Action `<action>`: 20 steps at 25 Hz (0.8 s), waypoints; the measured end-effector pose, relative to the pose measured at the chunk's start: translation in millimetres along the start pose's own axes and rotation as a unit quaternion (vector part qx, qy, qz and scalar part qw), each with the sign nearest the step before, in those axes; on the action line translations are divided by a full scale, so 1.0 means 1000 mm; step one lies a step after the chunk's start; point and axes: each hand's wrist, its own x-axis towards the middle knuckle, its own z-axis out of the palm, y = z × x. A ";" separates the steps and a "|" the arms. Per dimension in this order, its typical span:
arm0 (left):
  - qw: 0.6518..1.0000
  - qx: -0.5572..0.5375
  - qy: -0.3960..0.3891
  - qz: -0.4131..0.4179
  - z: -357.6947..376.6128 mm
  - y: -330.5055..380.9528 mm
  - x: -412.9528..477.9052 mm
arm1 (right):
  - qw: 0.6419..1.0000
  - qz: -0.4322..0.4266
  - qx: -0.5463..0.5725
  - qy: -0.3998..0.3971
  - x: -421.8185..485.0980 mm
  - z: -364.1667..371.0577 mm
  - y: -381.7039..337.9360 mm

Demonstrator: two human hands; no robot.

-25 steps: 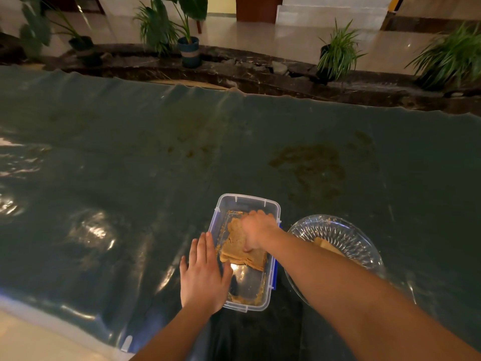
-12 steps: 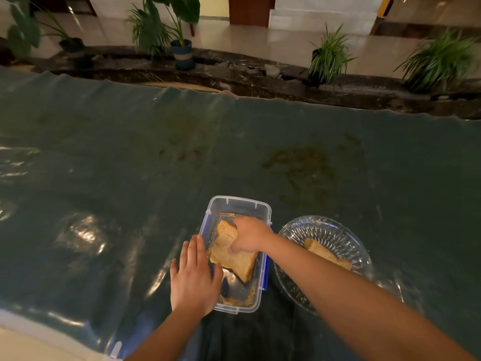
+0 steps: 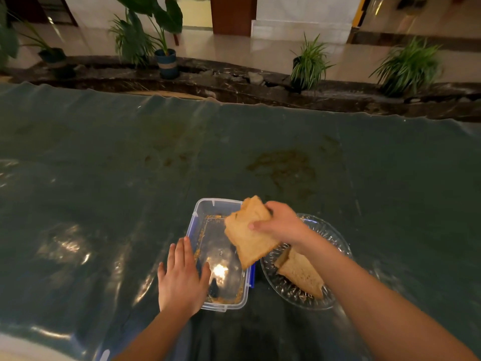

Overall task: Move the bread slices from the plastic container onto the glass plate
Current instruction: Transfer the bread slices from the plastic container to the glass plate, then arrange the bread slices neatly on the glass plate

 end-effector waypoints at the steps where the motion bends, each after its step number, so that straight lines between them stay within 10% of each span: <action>1: 1.000 -0.003 -0.002 0.000 0.000 0.000 0.000 | 0.998 0.018 0.051 0.022 -0.006 -0.015 0.009; 9: 1.000 -0.011 -0.020 0.007 -0.001 -0.001 0.008 | 0.979 0.162 0.109 0.064 -0.028 -0.082 0.108; 14: 0.999 -0.018 -0.042 0.002 -0.005 -0.002 0.010 | 0.978 0.160 -0.102 0.083 -0.029 -0.086 0.143; 20: 0.993 -0.019 0.014 0.117 -0.020 0.044 0.004 | 0.978 0.171 -0.002 0.119 -0.036 -0.085 0.161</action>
